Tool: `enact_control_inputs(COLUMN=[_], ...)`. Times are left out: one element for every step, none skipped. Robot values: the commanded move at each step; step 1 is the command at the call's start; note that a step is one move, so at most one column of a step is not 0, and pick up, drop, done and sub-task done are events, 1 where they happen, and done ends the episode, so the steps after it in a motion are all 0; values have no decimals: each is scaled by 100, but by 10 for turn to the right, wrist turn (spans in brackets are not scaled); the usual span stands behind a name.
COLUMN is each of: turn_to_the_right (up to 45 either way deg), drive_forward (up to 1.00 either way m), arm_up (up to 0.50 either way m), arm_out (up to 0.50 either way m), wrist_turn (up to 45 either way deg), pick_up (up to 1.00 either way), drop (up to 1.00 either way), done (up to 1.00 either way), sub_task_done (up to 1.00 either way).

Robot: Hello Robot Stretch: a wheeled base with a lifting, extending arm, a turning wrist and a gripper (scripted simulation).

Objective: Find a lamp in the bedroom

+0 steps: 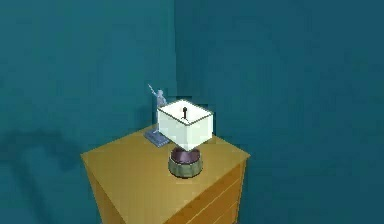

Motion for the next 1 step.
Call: enact_control_inputs(turn_to_the_right=[0], drive_forward=[0], arm_up=[0], arm_out=[0], wrist_turn=[0], pick_up=[0], drop=[0], done=[100], sub_task_done=[0])
